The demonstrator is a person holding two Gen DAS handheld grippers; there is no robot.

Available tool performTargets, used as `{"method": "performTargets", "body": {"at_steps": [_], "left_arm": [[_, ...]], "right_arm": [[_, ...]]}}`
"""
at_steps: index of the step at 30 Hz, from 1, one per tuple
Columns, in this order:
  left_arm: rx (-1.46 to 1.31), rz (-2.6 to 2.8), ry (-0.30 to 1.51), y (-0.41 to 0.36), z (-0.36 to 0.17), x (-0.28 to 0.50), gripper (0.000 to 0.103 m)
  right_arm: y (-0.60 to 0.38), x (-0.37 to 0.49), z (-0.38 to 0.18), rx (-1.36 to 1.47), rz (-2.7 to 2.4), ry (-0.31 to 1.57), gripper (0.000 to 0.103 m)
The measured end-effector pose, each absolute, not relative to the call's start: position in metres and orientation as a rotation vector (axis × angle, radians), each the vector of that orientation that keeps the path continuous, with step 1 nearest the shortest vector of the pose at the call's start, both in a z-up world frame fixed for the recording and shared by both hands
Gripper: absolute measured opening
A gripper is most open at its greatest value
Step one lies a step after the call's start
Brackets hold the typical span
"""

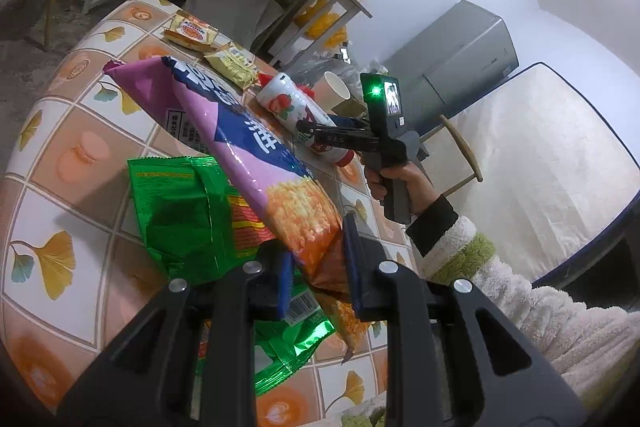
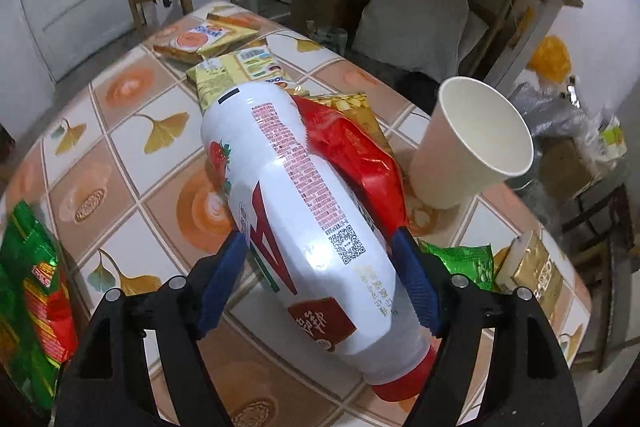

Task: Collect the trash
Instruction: 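Grasp the white drink bottle with the right tool while the left tool holds the pink bag, then carry the bottle and pink bag over the blue wastebasket and release both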

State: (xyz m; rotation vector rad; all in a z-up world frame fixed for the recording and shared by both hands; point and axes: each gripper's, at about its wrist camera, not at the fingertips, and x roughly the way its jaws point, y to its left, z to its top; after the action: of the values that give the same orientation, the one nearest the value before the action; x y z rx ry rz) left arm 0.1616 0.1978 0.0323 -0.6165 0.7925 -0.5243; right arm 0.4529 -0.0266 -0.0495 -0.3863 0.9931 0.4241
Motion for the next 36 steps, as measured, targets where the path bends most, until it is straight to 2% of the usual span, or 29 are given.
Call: {"method": "performTargets", "body": {"at_steps": [12,23,27,36], "left_arm": [[-0.614,-0.553,0.763,0.196,0.038,0.149,0.020],[-0.585,-0.621,0.771,0.179,0.036,0.146,0.020],[-0.581,-0.665,0.784,0.165,0.034,0.147,0.020],[-0.513,-0.797,0.869,0.109,0.021,0.146,0.020]], "right_arm": [[-0.037,0.408,-0.044,-0.354,0.423,1.022,0.066],[-0.075,0.309,-0.038,-0.301,0.381,1.085,0.064],[-0.103,0.273,-0.035,-0.191,0.329,1.117,0.064],[-0.209,0.184,-0.036,0.274,0.090,1.134,0.063]]}}
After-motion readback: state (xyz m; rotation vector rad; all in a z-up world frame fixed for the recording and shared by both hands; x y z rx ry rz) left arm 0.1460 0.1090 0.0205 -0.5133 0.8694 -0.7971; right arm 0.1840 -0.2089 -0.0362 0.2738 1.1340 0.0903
